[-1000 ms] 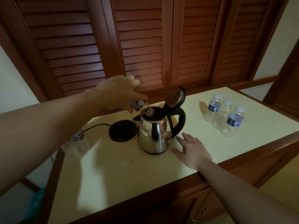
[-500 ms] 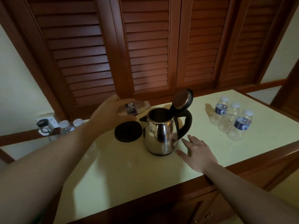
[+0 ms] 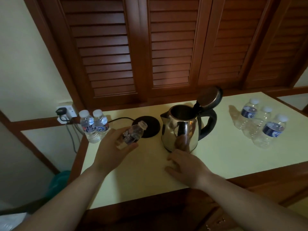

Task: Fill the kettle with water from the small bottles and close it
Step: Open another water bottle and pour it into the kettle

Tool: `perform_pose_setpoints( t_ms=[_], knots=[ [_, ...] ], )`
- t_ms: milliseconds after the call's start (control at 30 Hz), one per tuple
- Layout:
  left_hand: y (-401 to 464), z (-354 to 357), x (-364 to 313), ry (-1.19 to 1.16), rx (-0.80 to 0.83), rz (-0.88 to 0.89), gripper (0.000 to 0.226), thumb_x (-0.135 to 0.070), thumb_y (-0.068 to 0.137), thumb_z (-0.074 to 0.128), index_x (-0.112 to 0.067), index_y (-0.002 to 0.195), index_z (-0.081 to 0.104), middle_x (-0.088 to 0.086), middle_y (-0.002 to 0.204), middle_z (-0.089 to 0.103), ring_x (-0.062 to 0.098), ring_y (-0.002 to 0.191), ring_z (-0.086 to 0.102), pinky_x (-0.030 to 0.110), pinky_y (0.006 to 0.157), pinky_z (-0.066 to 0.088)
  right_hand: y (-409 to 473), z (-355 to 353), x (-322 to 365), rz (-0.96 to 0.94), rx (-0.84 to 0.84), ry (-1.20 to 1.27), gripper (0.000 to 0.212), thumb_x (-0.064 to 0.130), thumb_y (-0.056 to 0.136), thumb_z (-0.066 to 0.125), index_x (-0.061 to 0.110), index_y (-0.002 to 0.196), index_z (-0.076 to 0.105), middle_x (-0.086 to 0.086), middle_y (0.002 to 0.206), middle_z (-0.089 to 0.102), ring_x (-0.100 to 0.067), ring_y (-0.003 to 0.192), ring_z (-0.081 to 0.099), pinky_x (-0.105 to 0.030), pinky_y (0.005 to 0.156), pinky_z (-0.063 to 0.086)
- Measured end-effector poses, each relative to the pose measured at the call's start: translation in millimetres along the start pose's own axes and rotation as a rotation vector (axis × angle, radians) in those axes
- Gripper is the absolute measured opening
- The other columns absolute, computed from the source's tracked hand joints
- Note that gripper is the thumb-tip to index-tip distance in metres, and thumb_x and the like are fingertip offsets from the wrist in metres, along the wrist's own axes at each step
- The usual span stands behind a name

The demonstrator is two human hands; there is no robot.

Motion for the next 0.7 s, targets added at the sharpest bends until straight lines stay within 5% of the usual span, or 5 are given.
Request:
perform_pose_setpoints(
  t_ms=[200,433,567,700],
  knots=[
    [-22.9,-15.2,16.4,0.023,-0.007,-0.055,0.062,-0.037,0.074,0.091,-0.032,0.13,0.066,-0.012,0.098,0.06,-0.005,0.092,0.059,0.006,0.073,0.04,47.4,13.1,58.1,0.021,0.118,-0.076,0.064,0.059,0.103,0.048,0.026,0.156,0.038,0.002,0.147,0.044,-0.024,0.127,0.054,-0.043,0.102,0.049],
    [-48.6,-31.0,27.9,-0.02,0.064,-0.113,0.06,-0.044,0.072,0.091,-0.042,0.126,0.064,-0.017,0.101,0.06,-0.003,0.096,0.061,0.008,0.075,0.046,72.9,26.3,67.3,0.032,0.12,-0.049,0.028,0.039,0.106,0.05,0.016,0.123,0.051,0.0,0.121,0.045,-0.02,0.1,0.055,-0.037,0.088,0.051],
    [-56.7,-37.3,37.1,-0.002,0.085,-0.134,0.059,-0.051,0.071,0.089,-0.052,0.123,0.061,-0.015,0.1,0.06,0.003,0.093,0.062,0.02,0.076,0.051,78.9,22.4,67.1,0.01,0.167,-0.067,0.026,0.036,0.107,0.049,0.014,0.121,0.052,-0.002,0.119,0.044,-0.021,0.099,0.055,-0.035,0.085,0.047],
    [-58.0,-42.6,39.8,0.009,0.084,-0.125,0.059,-0.052,0.072,0.089,-0.049,0.125,0.063,-0.014,0.098,0.059,0.003,0.093,0.06,0.016,0.074,0.048,80.9,21.9,72.0,-0.05,0.108,0.041,0.03,0.033,0.111,0.042,0.01,0.123,0.057,-0.002,0.12,0.042,-0.019,0.095,0.055,-0.03,0.084,0.042]
  ],
)
Point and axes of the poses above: each hand's wrist, its own y-axis towards the middle knuckle, its own z-axis out of the palm, x = y × z, the point moved 2 cm from there along y, towards the middle knuckle
